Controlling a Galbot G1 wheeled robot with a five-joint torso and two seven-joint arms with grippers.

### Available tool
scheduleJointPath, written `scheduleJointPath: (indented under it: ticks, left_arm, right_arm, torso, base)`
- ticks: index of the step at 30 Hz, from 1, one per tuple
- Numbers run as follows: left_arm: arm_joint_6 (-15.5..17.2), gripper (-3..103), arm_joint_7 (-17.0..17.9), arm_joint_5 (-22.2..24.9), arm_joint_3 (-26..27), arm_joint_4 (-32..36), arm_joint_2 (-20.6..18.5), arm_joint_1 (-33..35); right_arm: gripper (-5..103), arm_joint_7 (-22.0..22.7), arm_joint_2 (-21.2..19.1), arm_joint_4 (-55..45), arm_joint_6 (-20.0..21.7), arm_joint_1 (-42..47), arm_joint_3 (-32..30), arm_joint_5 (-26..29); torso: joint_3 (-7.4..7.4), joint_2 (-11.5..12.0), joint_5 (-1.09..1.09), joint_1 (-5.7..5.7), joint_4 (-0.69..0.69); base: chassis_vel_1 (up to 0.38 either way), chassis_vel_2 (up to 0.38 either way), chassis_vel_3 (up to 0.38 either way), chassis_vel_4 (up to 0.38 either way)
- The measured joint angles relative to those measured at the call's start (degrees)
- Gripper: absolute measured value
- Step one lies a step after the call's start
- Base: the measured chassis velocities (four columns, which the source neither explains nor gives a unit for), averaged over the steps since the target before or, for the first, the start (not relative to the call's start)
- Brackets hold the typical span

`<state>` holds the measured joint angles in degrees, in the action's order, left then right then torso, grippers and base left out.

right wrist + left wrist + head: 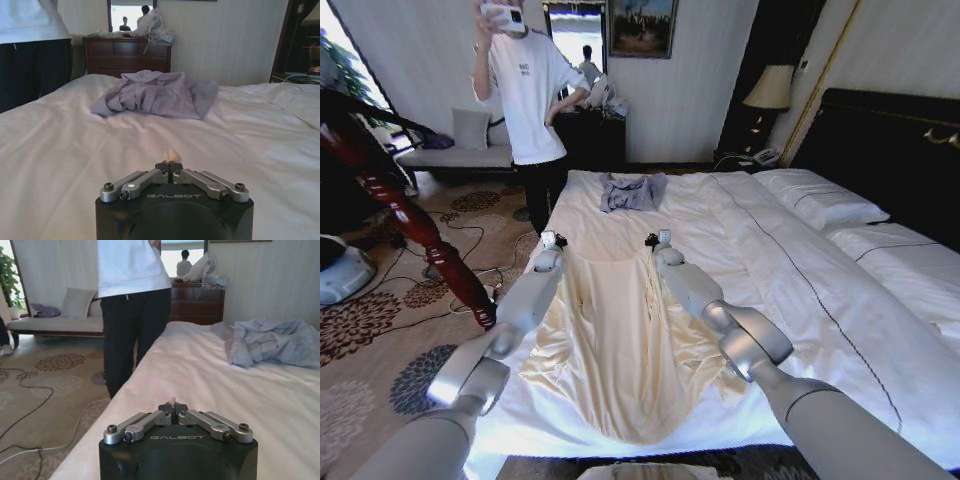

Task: Pick up the clothes from the bed and hang them on the clothes hanger.

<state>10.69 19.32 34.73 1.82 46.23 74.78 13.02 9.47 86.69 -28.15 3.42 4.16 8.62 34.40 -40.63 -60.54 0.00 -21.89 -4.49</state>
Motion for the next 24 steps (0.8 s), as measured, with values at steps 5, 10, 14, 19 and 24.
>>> scheduleJointPath:
  ticks: [5, 10, 14, 19, 24]
  left_arm:
    - [2.81, 2, 0.23, 4.17, -1.13, 6.49, -3.32, 2.73]
    - [3.96, 24, 0.25, 4.65, -1.96, 8.91, -5.05, 4.34]
    - [4.95, 34, 0.16, 4.88, -2.08, 10.37, -6.13, 5.32]
    - [6.06, 56, 1.25, 6.39, -2.26, 13.98, -8.12, 7.0]
    - [7.29, 72, 2.2, 7.95, -2.75, 19.12, -11.27, 9.64]
  right_arm:
    - [7, -0.79, -3.45, -5.64, 1.73, 2.5, 2.53, 1.76]
    - [23, -0.98, -6.21, -10.38, 3.14, 4.27, 4.59, 4.13]
    - [39, -1.22, -8.5, -14.16, 4.37, 5.43, 6.15, 5.61]
    - [56, -1.41, -11.22, -18.64, 5.88, 6.76, 7.71, 6.93]
    - [78, -4.01, -16.21, -24.39, 10.45, 7.45, 10.97, 7.98]
  torso:
    - [0.0, 0.0, 0.01, 0.01, 0.03]
    - [0.0, 0.0, 0.0, 0.02, 0.04]
    - [0.0, 0.0, 0.0, 0.01, 0.02]
    - [0.0, 0.0, -0.01, 0.02, 0.02]
    - [0.0, 0.0, 0.0, 0.01, 0.05]
  base:
    - [0.0, 0.0, 0.0, 0.0]
    - [0.0, 0.0, 0.0, 0.0]
    - [0.0, 0.0, 0.0, 0.0]
    - [0.0, 0.0, 0.0, 0.0]
    - [0.0, 0.0, 0.0, 0.0]
